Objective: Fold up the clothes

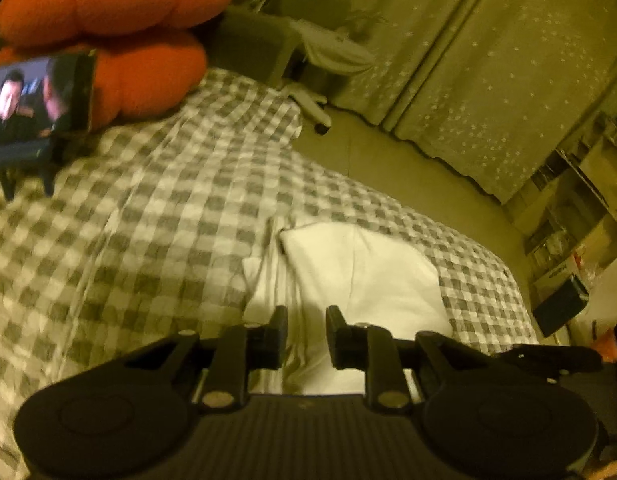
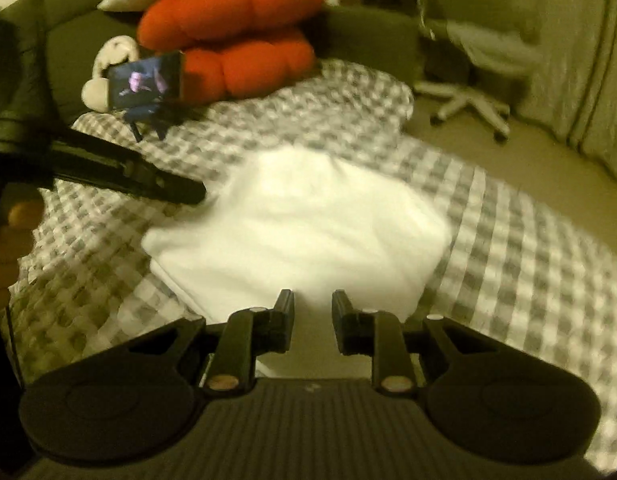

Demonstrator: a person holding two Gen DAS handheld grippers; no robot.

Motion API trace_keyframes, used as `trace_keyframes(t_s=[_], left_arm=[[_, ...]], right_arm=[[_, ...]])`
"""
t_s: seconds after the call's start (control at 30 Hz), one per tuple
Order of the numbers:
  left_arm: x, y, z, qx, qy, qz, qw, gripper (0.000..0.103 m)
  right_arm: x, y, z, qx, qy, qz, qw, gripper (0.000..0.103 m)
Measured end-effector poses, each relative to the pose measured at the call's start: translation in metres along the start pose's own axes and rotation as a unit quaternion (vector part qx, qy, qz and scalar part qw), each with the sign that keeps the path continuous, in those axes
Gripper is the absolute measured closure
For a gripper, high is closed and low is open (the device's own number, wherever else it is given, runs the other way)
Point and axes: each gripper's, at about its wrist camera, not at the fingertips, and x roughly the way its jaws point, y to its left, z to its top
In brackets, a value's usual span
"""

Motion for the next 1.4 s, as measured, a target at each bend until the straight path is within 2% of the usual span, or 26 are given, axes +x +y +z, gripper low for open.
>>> trace_keyframes(t_s=[0.13,0.27,0.5,0.57,0.63,0.73,0.9,1.07,1.1,1.13,1.23,1.3,1.4], left_arm=[[0.006,-0.010,-0.005,0.021,0.007,-0.005,0.9997,0.081],[0.015,-0.017,-0.008,0.054,0.020,0.024,0.9980,0.080],[0.017,-0.016,-0.010,0.057,0.030,0.025,0.9976,0.080],[0.017,-0.016,-0.010,0.057,0.031,0.026,0.9976,0.080],[0.017,-0.017,-0.011,0.057,0.032,0.025,0.9976,0.080],[0.018,-0.016,-0.011,0.055,0.033,0.023,0.9976,0.080],[0.019,-0.017,-0.011,0.056,0.035,0.025,0.9975,0.080],[0.021,-0.017,-0.012,0.058,0.036,0.025,0.9973,0.080],[0.021,-0.017,-0.011,0.058,0.037,0.025,0.9973,0.080],[0.021,-0.017,-0.011,0.057,0.037,0.024,0.9974,0.080],[0.023,-0.016,-0.011,0.056,0.039,0.023,0.9974,0.080],[0.022,-0.017,-0.011,0.056,0.039,0.023,0.9974,0.080],[0.022,-0.016,-0.011,0.056,0.039,0.022,0.9974,0.080]], right_arm=[[0.004,0.005,0.002,0.000,0.006,-0.001,1.000,0.076],[-0.003,-0.012,0.003,0.038,-0.007,-0.004,0.999,0.078],[-0.012,-0.048,0.005,0.115,-0.031,-0.008,0.993,0.077],[-0.007,-0.064,0.004,0.172,-0.030,-0.005,0.985,0.074],[-0.001,-0.080,0.003,0.226,-0.032,-0.001,0.974,0.056],[0.010,-0.097,0.002,0.283,-0.039,0.024,0.958,0.050],[0.032,-0.109,0.007,0.320,-0.040,0.071,0.944,0.050],[0.043,-0.120,0.012,0.337,-0.057,0.079,0.937,0.050],[0.043,-0.122,0.012,0.339,-0.061,0.077,0.936,0.051],[0.043,-0.124,0.013,0.342,-0.065,0.075,0.934,0.058],[0.040,-0.119,0.018,0.320,-0.075,0.056,0.943,0.064],[0.034,-0.118,0.018,0.312,-0.095,0.053,0.944,0.069],[0.030,-0.117,0.018,0.297,-0.119,0.045,0.946,0.070]])
